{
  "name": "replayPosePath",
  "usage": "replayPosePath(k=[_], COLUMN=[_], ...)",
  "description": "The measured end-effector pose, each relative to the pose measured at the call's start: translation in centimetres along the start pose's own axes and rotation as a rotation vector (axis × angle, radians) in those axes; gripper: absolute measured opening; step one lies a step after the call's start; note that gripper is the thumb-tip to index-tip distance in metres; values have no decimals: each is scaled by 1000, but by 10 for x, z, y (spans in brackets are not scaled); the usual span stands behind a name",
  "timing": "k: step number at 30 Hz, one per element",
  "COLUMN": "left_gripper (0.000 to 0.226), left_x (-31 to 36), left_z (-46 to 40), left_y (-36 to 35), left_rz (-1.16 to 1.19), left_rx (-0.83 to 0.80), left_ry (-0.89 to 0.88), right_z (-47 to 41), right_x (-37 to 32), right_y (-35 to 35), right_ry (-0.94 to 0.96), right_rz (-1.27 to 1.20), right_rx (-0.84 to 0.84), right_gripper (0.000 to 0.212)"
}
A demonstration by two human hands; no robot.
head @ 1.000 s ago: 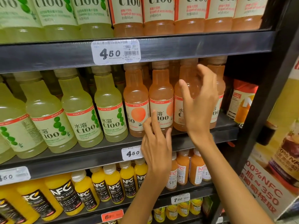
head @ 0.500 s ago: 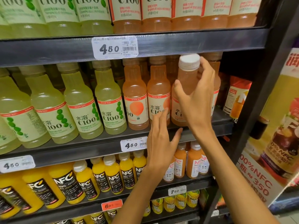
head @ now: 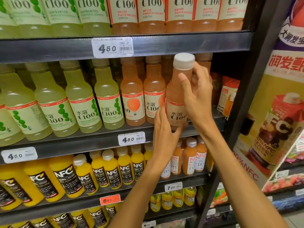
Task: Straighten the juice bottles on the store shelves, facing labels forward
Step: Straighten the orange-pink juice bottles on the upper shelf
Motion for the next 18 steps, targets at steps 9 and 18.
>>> replayPosePath(k=[9,18], left_gripper=[74,41], left_x=[0,-11], left_z=[29,68], left_y=[27,54], left_rz=[265,487], left_rx=[-108,-528], left_ry=[40,230], right_z=[15,27], right_x=[-31,-25], right_y=[16,6], right_ry=[-70,-504], right_rz=[-290,-700], right_rx=[-7,-315], right_gripper=[33,28])
Point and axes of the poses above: each hand's wrist, its own z-axis away from the middle knuckle, its own y-axis out of the back of the hand, x = y × z, the point moved 2 cm from there along -z, towards the middle knuckle, and after that the axes turned 9 degrees about y, right-handed, at the moved point
